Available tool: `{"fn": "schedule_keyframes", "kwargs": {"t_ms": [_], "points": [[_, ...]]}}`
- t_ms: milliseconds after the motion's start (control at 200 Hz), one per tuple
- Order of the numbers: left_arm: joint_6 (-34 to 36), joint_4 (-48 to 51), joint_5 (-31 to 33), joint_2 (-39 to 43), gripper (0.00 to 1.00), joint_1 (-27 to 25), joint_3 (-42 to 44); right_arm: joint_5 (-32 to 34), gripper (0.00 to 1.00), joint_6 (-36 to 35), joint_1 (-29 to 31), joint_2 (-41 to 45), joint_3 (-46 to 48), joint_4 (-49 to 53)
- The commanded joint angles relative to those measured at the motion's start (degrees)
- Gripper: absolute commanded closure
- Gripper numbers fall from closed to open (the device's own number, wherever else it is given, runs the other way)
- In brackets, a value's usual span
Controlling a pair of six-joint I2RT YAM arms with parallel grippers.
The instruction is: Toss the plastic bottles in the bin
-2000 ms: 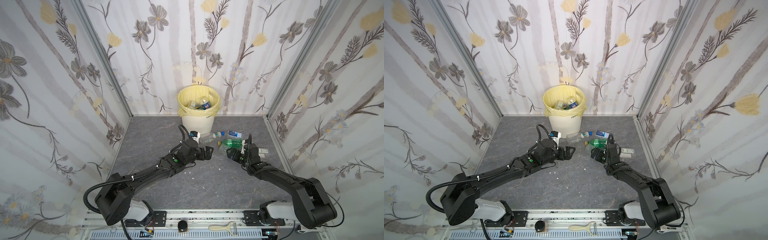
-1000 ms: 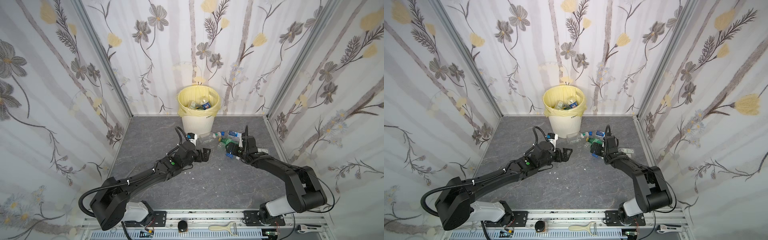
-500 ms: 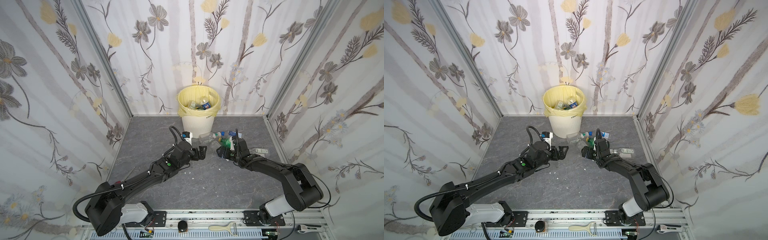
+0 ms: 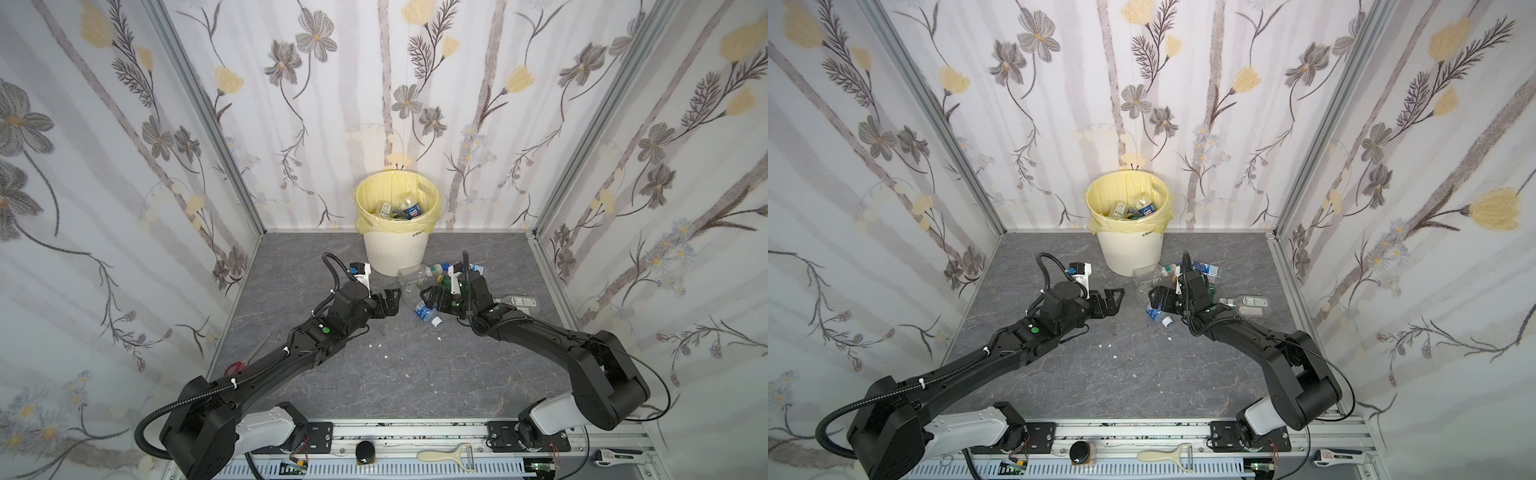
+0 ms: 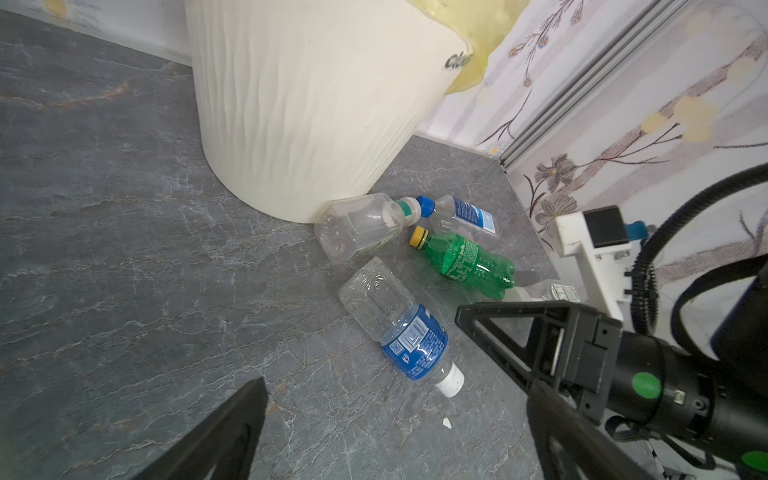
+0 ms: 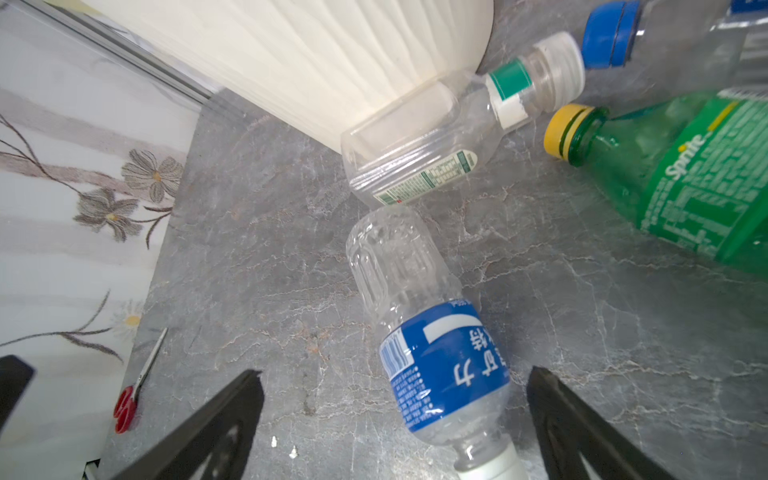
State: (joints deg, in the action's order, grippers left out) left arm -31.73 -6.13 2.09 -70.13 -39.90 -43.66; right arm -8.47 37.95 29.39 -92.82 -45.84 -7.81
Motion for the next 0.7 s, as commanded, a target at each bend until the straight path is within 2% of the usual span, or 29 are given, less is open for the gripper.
{"fn": "schedule_keyframes", "kwargs": {"t_ms": [0,145,520,694], "points": [[-0.3,-1.3,-2.6,-1.8,0.00,0.1,-1.6,1.9,0.00,-1.2,-1.6,3.9,1.0,1.3],[-2.4,-1.3,-3.4,-8.0,0.00,-0.7,-2.4,1.6,0.00,-2.1,-5.1,8.0,4.6,2.1],[-22.5,-1.5,-7.3,-22.1,0.00,-1.4,-7.8,0.2,0.00,-3.2,-8.2,10.7,8.0,1.4],[-28.4,-1.4,-12.5,-31.1,0.00,-1.2,-14.2,0.1,0.00,-3.3,-8.9,12.2,9.0,1.1]]}}
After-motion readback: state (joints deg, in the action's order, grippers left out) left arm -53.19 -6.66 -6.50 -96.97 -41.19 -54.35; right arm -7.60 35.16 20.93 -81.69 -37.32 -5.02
